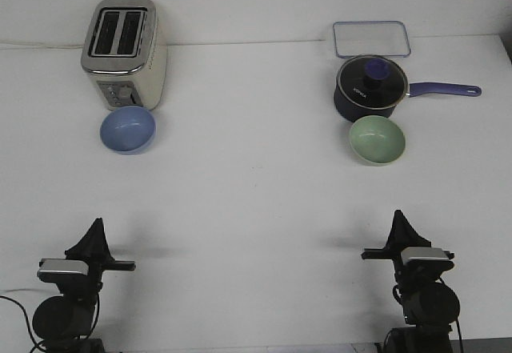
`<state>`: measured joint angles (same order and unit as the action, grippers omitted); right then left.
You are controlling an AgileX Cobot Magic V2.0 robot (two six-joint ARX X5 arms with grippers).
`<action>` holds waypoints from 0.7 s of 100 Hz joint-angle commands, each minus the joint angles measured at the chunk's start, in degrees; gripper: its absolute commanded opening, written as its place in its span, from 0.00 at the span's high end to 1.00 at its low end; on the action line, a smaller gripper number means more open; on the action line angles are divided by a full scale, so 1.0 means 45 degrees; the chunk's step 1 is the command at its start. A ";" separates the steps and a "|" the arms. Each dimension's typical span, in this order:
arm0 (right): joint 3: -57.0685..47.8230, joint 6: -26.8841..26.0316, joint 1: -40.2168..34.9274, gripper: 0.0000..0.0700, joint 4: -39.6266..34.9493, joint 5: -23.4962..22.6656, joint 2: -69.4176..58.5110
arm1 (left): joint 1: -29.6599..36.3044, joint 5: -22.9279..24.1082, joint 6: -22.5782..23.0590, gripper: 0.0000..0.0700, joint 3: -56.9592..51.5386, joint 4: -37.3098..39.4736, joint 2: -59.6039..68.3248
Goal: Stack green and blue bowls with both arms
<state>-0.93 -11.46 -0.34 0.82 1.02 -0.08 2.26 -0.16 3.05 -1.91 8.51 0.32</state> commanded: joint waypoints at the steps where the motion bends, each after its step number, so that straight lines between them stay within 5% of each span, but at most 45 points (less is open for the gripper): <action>1: -0.0505 -0.1511 0.0000 1.00 0.0000 0.0228 -0.0015 | 0.0010 -0.0024 -0.0019 0.98 0.0219 0.0121 -0.0015; 42: -0.7990 -0.1209 0.0010 0.99 -0.5144 0.1107 -0.6319 | 0.0010 -0.0024 -0.0019 0.98 0.0219 0.0121 -0.0015; 49: -0.9209 -0.0850 0.0010 0.78 -0.5761 0.1073 -0.7791 | 0.0010 -0.0024 -0.0019 0.98 0.0219 0.0121 -0.0015; 59: -1.0783 -0.0724 0.0010 0.22 -0.6645 0.1059 -0.9831 | 0.0010 -0.0024 -0.0019 0.98 0.0219 0.0121 -0.0015; 70: -1.2201 -0.0335 0.0102 0.19 -0.7383 0.1059 -1.1914 | 0.0010 -0.0024 -0.0019 0.98 0.0219 0.0121 -0.0015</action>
<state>-52.84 -14.92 -0.27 -31.53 5.80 -48.90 2.26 -0.16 3.05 -1.91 8.51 0.30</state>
